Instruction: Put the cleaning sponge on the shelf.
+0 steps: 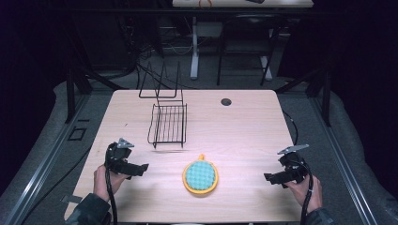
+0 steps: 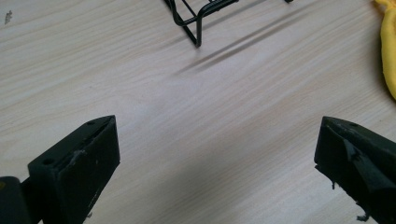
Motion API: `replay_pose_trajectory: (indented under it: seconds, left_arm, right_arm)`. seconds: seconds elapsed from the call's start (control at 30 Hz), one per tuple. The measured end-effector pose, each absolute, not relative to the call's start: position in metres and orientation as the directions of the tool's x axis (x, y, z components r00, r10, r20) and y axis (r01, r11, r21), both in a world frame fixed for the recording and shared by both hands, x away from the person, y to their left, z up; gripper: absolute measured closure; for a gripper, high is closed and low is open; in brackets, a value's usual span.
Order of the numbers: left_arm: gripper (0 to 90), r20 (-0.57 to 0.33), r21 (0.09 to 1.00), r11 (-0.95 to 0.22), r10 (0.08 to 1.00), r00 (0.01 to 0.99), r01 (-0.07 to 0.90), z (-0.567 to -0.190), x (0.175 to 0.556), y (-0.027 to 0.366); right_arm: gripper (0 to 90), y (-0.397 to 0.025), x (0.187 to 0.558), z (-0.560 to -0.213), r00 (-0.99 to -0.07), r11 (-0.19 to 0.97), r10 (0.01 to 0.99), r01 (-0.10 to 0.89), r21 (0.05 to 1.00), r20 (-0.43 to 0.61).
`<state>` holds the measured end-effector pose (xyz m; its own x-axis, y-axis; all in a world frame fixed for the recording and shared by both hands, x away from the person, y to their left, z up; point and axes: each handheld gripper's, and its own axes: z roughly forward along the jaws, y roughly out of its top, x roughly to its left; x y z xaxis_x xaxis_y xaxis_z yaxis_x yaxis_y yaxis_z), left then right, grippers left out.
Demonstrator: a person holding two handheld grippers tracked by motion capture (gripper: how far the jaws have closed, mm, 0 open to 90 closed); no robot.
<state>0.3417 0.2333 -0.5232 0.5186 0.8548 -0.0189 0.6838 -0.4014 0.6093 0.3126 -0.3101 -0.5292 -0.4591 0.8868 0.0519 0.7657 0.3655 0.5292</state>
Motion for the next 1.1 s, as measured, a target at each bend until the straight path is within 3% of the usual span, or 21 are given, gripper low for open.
replay_pose_trajectory:
  seconds: [0.57, 1.1]
  left_arm:
    - [0.2, -0.056, 0.613, -0.456, 0.789, 0.611, 0.645, -0.513, 0.334, 0.203]
    - [0.1, -0.053, 0.63, -0.522, 0.709, 0.703, 0.575, -0.501, 0.339, 0.157]
  right_arm:
    - [3.9, -0.307, 0.312, -0.529, -0.474, 0.386, 0.879, 0.766, 0.515, 0.046]
    - [0.0, -0.304, 0.315, -0.533, -0.497, 0.422, 0.867, 0.762, 0.491, 0.027]
